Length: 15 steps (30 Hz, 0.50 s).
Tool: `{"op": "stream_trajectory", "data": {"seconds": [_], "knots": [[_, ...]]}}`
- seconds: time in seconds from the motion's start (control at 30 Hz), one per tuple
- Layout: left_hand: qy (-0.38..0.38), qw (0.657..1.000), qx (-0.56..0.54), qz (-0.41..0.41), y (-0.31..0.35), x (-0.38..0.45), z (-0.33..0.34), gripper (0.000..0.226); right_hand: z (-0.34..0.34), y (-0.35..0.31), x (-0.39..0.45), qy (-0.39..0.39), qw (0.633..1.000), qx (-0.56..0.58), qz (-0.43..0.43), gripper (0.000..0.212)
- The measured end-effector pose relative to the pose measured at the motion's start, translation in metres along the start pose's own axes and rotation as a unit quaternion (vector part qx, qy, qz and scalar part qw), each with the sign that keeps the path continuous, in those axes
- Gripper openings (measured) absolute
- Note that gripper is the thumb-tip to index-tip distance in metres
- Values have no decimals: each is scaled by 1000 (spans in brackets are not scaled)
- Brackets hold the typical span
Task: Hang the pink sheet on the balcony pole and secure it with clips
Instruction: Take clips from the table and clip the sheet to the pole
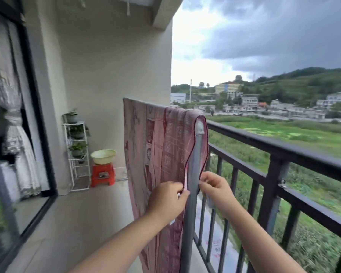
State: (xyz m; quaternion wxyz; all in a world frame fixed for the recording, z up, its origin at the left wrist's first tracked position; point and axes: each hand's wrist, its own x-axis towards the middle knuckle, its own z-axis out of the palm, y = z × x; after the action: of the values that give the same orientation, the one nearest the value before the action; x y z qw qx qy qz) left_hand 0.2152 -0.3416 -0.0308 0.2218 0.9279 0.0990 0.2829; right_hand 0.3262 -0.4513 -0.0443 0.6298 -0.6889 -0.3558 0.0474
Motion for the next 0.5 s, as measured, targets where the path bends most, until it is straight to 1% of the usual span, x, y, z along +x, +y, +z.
{"op": "stream_trajectory", "data": {"seconds": [0.07,0.13,0.23,0.37,0.43,0.5], "knots": [[-16,1000,3,-8,4,-1,-4,50,1,3,0,-20,1000,-20,-1,20],[-48,999,24,-10,9,-2,-7,46,0,3,-3,-33,998,-45,4,17],[-70,995,66,-2,16,-1,-10,45,-5,2,-10,-57,995,-84,-5,21],[-100,991,86,3,22,-1,-14,47,-25,3,-23,-40,991,-121,-33,26],[-128,987,93,9,25,0,-15,48,-39,0,-31,-38,992,-114,-47,24],[-164,982,92,26,30,1,-15,47,-53,-5,-36,-28,996,-61,-60,23]]}}
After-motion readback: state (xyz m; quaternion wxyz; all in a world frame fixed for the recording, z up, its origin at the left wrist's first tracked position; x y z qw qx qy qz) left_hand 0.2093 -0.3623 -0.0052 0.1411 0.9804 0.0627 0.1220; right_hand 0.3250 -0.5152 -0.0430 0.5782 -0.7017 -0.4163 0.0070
